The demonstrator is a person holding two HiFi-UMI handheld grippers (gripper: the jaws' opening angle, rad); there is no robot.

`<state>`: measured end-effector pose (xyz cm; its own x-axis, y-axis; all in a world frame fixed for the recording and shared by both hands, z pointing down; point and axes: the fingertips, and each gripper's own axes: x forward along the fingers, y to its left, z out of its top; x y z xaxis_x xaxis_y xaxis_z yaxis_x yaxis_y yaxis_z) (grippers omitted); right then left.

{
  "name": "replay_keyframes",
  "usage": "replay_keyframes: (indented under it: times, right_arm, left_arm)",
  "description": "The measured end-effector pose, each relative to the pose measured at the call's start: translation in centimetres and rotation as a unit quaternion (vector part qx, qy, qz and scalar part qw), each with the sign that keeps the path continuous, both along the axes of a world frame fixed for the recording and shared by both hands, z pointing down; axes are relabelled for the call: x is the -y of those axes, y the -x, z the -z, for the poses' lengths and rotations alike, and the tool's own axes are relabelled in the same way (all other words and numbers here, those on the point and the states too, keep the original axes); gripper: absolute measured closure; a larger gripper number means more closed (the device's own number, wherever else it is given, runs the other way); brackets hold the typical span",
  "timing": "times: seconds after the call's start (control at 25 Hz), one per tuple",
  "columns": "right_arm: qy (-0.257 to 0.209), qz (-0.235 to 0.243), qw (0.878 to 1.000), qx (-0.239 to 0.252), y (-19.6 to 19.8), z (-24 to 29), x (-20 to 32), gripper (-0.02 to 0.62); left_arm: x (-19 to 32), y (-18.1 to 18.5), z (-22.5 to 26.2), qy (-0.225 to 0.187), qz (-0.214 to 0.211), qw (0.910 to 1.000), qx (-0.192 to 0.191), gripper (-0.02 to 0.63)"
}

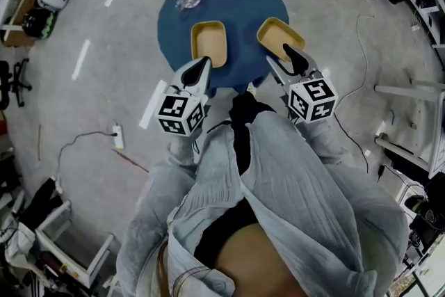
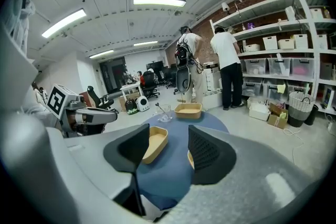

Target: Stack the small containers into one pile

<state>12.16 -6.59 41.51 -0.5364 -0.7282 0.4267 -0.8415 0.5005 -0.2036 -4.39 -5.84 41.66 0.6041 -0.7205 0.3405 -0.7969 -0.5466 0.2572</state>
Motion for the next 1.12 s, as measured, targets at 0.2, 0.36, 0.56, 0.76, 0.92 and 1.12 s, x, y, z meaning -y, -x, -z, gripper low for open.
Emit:
replay_keyframes:
  times: [0.2, 0.36, 0.56, 0.76, 0.92, 1.12]
  right_arm:
    - [0.005, 0.011, 1.000, -0.003, -0.5, -0.2, 3.0, 0.368]
    - [0.006, 0.022, 1.000, -0.010, -0.3, -0.1, 5.0, 0.368]
    - [0.005, 0.037, 0.999, -0.025, -0.8, -0.2, 7.3, 0.368]
    - [0.011, 0.049, 0.998, -0.048, -2.1, -1.3, 9.0, 0.368]
    - [0.032, 0.078, 0.993, -0.077, -3.4, -3.3, 9.9, 0.363]
    - [0.080, 0.125, 0.980, -0.130, -5.8, -7.6, 10.2, 0.354]
  left_arm:
    - [2.8, -0.8, 0.0, 0.002, 0.003, 1.0000, 0.001, 0.591]
    - [4.7, -0.5, 0.0, 0.005, 0.010, 0.9999, 0.001, 0.592]
    - [6.2, -0.9, -0.4, 0.013, 0.018, 0.9998, -0.001, 0.591]
    - [7.3, -1.7, -1.3, 0.024, 0.016, 0.9996, -0.005, 0.591]
    - [7.8, -3.0, -2.2, 0.036, 0.005, 0.9993, -0.004, 0.591]
    - [8.1, -5.6, -3.8, 0.054, -0.013, 0.9985, -0.003, 0.591]
